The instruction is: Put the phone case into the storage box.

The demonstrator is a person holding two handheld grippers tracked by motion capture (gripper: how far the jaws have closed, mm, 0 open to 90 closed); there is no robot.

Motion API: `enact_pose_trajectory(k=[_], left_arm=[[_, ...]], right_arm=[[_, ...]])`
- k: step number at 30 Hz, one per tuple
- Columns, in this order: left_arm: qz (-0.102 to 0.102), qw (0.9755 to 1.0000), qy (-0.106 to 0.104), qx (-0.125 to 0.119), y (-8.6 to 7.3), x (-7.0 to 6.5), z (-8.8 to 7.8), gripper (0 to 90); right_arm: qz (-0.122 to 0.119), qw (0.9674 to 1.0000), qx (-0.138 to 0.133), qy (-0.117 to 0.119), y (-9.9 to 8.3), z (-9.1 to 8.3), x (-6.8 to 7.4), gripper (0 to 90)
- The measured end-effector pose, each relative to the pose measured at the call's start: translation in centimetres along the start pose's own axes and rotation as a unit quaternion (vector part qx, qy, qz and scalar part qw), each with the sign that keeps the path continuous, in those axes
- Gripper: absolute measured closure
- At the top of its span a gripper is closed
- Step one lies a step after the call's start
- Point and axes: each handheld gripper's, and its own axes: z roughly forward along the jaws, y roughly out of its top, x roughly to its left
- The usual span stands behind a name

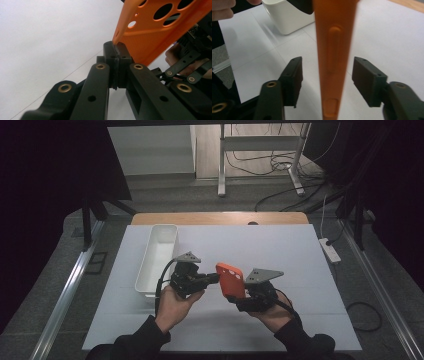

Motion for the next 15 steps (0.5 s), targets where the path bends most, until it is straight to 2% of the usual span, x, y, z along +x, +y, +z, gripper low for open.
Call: enact_pose_trajectory(k=[4, 7, 10, 15], left_arm=[[0.002, 1.0000, 0.007, 0.001, -0.04, 0.07, 0.06, 89.6], [0.003, 0.9999, 0.011, 0.002, -0.06, 0.09, 0.07, 89.6], [0.003, 0.9999, 0.013, 0.001, -0.08, 0.18, 0.05, 89.5], [0.003, 0.9999, 0.016, -0.002, -0.10, 0.35, -0.12, 89.5]], right_arm=[[0.007, 0.9998, 0.014, 0.011, -0.02, 0.22, -0.11, 27.5], [0.008, 0.9998, 0.015, 0.012, -0.04, 0.22, -0.16, 24.3], [0.012, 0.9998, 0.011, 0.013, -0.05, 0.05, -0.27, 17.3], [0.014, 0.9998, 0.011, 0.013, -0.11, -0.15, -0.42, 14.3]])
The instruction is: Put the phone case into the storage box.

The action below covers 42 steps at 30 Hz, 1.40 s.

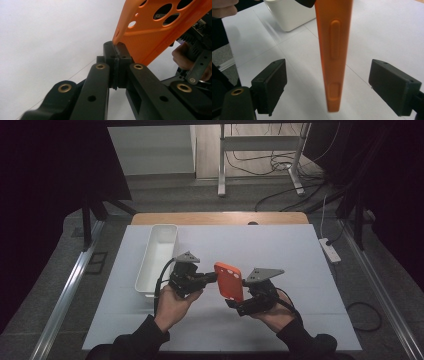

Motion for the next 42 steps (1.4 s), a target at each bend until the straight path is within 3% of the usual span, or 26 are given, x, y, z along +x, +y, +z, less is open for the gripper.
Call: enact_pose_trajectory(k=[12, 24, 42], left_arm=[[0.004, 1.0000, 0.006, -0.002, 0.0, 0.6, -0.5, 89.6], [-0.006, 0.9998, 0.016, -0.004, 0.0, 1.6, -1.1, 89.5], [-0.015, 0.9996, 0.025, 0.002, 0.1, 3.2, -1.7, 89.5]], right_arm=[[0.012, 0.9999, -0.002, -0.003, -0.3, -0.8, -0.6, 9.9], [0.020, 0.9998, 0.000, -0.001, -0.6, -1.5, -0.9, 9.0], [0.018, 0.9997, 0.006, -0.015, -1.9, -3.2, -1.1, 1.1]])
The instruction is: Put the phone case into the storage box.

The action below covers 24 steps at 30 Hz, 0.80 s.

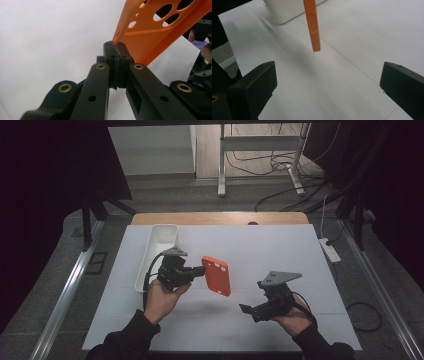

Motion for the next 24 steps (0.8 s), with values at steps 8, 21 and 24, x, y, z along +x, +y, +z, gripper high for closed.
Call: enact_pose_trajectory(k=[8, 21, 24], left_arm=[[-0.002, 0.9999, 0.010, -0.003, 0.1, 0.7, -0.5, 89.5], [-0.007, 0.9997, 0.023, -0.008, 0.2, 2.0, -1.5, 89.5], [-0.012, 0.9995, 0.027, -0.012, 0.2, 2.3, -1.7, 89.5]], right_arm=[[0.003, 0.9999, -0.002, -0.012, -0.6, -1.0, -0.4, 0.0], [0.006, 0.9994, 0.001, -0.033, -1.6, -2.2, -1.0, 0.0], [0.005, 0.9992, 0.004, -0.040, -1.9, -2.6, -1.1, 0.0]])
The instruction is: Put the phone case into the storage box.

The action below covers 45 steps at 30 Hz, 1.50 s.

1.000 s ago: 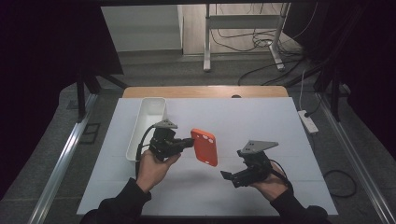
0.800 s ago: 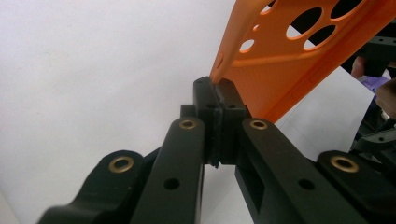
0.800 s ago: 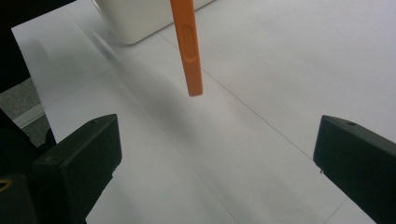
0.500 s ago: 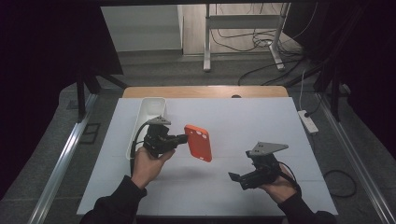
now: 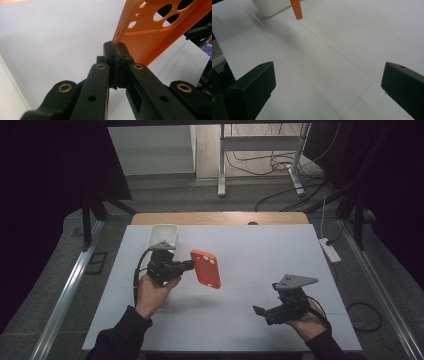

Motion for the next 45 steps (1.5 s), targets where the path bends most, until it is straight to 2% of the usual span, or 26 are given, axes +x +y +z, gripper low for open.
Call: enact_pose_trajectory(k=[20, 29, 45], left_arm=[[-0.014, 0.9997, 0.019, -0.011, 0.7, 1.9, -0.9, 89.5], [-0.018, 0.9993, 0.028, -0.016, 1.3, 2.6, -1.6, 89.5], [-0.029, 0.9984, 0.043, -0.023, 1.8, 4.0, -2.7, 89.5]], right_arm=[[0.024, 0.9994, -0.002, -0.023, -1.9, -2.2, -1.1, 0.0], [0.032, 0.9981, 0.000, -0.053, -3.4, -3.4, -1.9, 0.0], [0.057, 0.9943, -0.002, -0.091, -5.3, -5.1, -3.1, 0.0]])
